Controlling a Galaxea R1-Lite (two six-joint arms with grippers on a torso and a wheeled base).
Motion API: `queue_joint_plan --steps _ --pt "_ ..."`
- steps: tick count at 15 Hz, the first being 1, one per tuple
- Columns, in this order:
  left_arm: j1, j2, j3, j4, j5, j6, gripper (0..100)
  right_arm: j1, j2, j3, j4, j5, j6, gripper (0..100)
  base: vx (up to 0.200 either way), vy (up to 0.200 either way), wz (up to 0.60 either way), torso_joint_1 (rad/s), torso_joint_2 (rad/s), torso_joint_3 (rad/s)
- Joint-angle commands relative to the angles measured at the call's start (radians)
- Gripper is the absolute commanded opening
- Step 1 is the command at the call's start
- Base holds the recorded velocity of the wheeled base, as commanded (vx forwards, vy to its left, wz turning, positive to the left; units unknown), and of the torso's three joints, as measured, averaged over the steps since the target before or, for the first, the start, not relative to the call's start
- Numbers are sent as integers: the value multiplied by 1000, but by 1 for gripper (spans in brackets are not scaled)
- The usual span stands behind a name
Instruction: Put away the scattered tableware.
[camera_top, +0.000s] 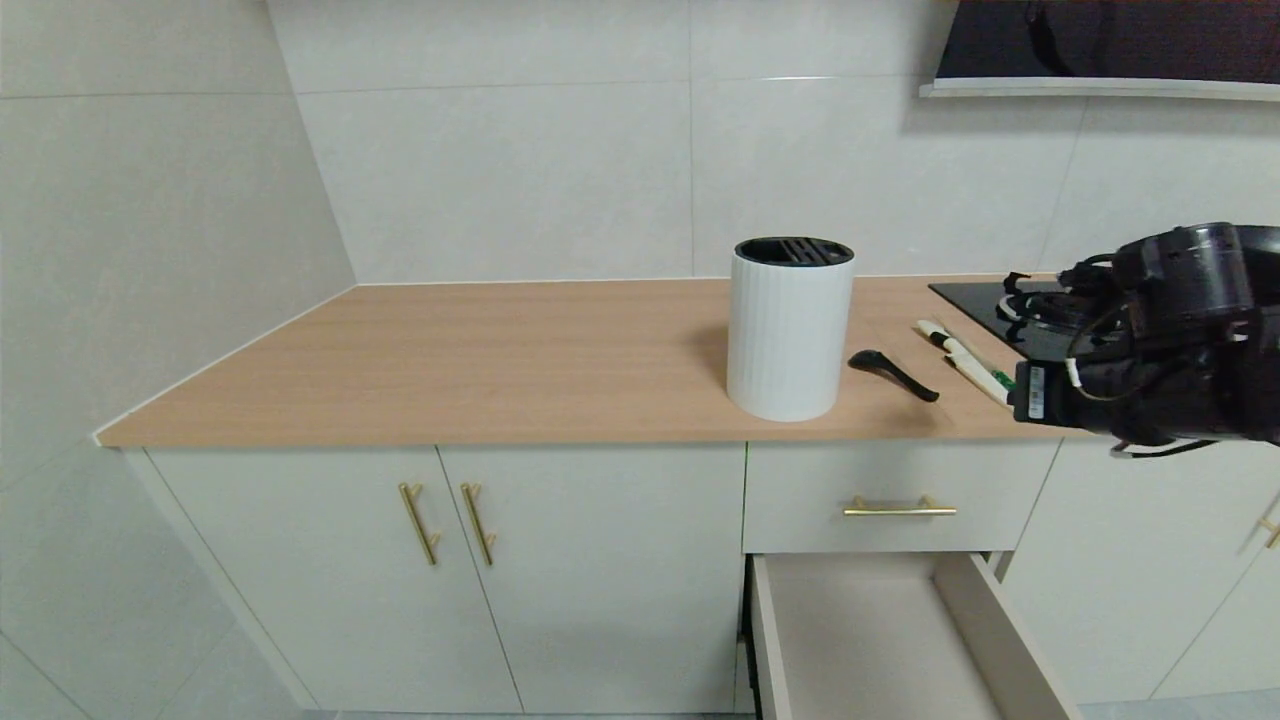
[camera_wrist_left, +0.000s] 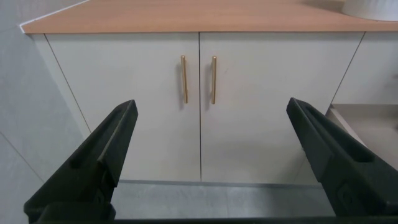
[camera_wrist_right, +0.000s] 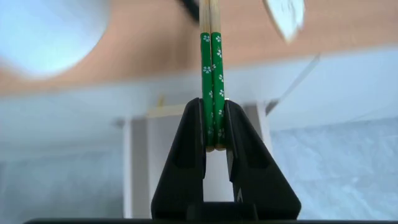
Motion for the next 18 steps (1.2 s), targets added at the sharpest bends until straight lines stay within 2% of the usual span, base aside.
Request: queue_joint_plan --steps 1,2,5,8,18 --pt "0 0 0 0 0 0 100 23 -250 97 111 33 -9 0 0 0 0 0 0 0" --pt "0 0 0 1 0 0 100 23 -297 94 200 68 -24 0 0 0 0 0 0 0" --pt "0 0 0 0 0 0 100 31 -366 96 342 289 -38 0 0 0 0 0 0 0" --pt "0 0 0 1 0 0 100 29 -371 148 365 416 -153 0 0 0 0 0 0 0" --pt "0 0 0 0 0 0 100 115 -236 197 362 424 -174 0 0 0 0 0 0 0"
